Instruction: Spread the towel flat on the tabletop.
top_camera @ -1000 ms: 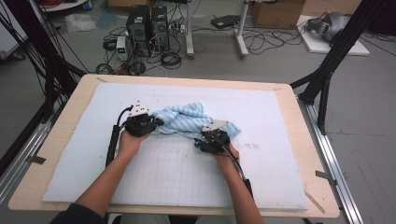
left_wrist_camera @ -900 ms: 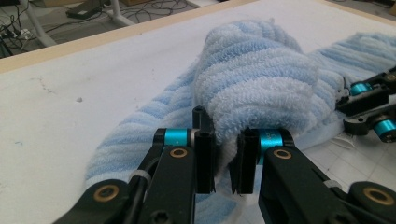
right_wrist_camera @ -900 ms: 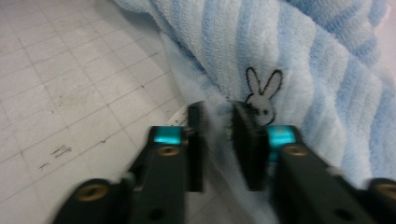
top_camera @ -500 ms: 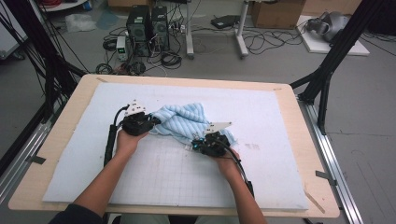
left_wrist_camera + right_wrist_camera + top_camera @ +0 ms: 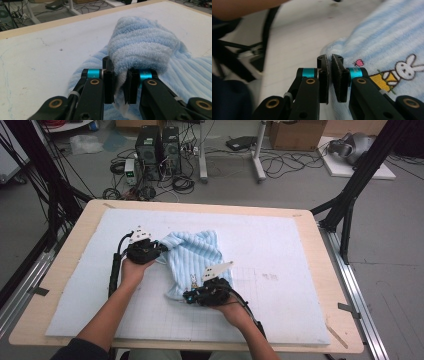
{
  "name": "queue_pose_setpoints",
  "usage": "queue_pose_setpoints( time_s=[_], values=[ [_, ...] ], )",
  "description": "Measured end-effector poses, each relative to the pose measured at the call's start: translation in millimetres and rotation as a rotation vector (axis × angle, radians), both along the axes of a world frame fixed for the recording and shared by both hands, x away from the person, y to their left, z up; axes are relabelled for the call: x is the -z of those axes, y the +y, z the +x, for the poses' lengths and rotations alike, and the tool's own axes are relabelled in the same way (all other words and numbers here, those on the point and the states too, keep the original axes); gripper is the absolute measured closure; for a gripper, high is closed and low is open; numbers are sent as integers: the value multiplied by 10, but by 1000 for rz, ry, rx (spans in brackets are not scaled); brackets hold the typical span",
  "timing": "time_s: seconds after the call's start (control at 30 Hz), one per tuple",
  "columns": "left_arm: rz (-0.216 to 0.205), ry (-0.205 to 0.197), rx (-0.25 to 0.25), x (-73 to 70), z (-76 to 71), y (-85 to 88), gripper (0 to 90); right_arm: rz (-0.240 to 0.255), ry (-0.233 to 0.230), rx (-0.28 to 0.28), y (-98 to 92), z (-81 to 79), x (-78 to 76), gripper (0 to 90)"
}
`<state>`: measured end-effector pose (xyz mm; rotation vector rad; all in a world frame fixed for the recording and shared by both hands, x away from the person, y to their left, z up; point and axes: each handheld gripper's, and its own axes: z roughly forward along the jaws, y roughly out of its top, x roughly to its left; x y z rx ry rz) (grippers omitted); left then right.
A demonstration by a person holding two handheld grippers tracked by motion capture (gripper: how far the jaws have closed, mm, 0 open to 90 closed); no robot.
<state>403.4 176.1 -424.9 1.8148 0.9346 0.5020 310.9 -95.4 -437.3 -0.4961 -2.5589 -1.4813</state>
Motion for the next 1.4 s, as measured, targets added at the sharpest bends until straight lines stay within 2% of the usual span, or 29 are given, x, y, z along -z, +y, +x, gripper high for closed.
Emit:
queue_pose_setpoints(
  time_s=[0.07, 0.1, 0.13, 0.2, 0.27, 0.3, 0.33, 0.37, 0.43, 0.47, 0.5, 0.57, 0.6, 0.63, 0.67, 0.7, 0.73, 0.8, 0.9, 0.97, 1.07, 1.17, 1.23, 1.3, 1.37, 1.4],
  values=[
    [6, 11, 2, 22, 4, -14, 787, -19, -18, -19, 50, -17, 25, 814],
    [-2, 17, -3, 26, 3, -19, 748, -20, -10, -13, 42, -13, 24, 775],
    [-8, 20, -16, 25, 2, -17, 667, -11, -3, 5, 9, 4, 13, 727],
    [-18, 20, -48, 22, -8, 4, 525, 27, -12, 66, -128, 44, -38, 666],
    [-20, 18, -71, 25, -17, 54, 475, 61, -40, 166, -329, 89, -107, 641],
    [-24, 20, -83, 29, -22, 84, 457, 70, -60, 233, -444, 108, -139, 621],
    [-30, 22, -93, 35, -28, 115, 445, 43, -98, 313, -552, 125, -165, 620],
    [-30, 34, -96, 36, -30, 144, 437, -12, -142, 390, -645, 145, -174, 615],
    [-34, 43, -99, 29, -39, 189, 414, -116, -164, 507, -780, 189, -133, 604],
    [-33, 39, -100, 21, -48, 205, 412, -167, -168, 548, -810, 206, -92, 594],
    [-33, 33, -102, 12, -56, 215, 412, -192, -151, 568, -824, 224, -44, 580],
    [-33, 31, -106, 0, -65, 233, 410, -239, -126, 563, -776, 241, 47, 562],
    [-34, 30, -106, -1, -70, 237, 409, -281, -140, 553, -732, 240, 86, 564],
    [-29, 26, -108, 1, -77, 242, 409, -292, -164, 554, -702, 228, 109, 605],
    [-26, 22, -108, 10, -87, 246, 409, -286, -166, 544, -696, 222, 109, 671],
    [-24, 28, -106, 23, -92, 249, 409, -290, -168, 530, -697, 215, 101, 778],
    [-20, 33, -106, 38, -98, 255, 409, -298, -176, 515, -701, 203, 91, 846],
    [-20, 39, -108, 72, -110, 266, 410, -330, -187, 510, -716, 169, 71, 861],
    [-17, 50, -106, 110, -132, 274, 408, -348, -162, 512, -810, 101, 44, 862],
    [-15, 52, -105, 132, -152, 273, 408, -340, -127, 492, -927, -1, 31, 861],
    [-9, 55, -107, 148, -173, 274, 405, -329, -99, 452, -1068, -165, 27, 859],
    [-7, 60, -104, 150, -190, 270, 399, -316, -81, 413, -1171, -303, 17, 854],
    [-5, 56, -100, 146, -203, 261, 398, -295, -88, 395, -1211, -361, 7, 830],
    [-5, 50, -99, 143, -225, 257, 399, -253, -106, 393, -1232, -375, -19, 763],
    [-5, 47, -94, 149, -249, 268, 399, -193, -122, 429, -1249, -327, -66, 660],
    [-8, 48, -94, 153, -262, 277, 399, -161, -126, 457, -1253, -286, -94, 573]
  ],
)
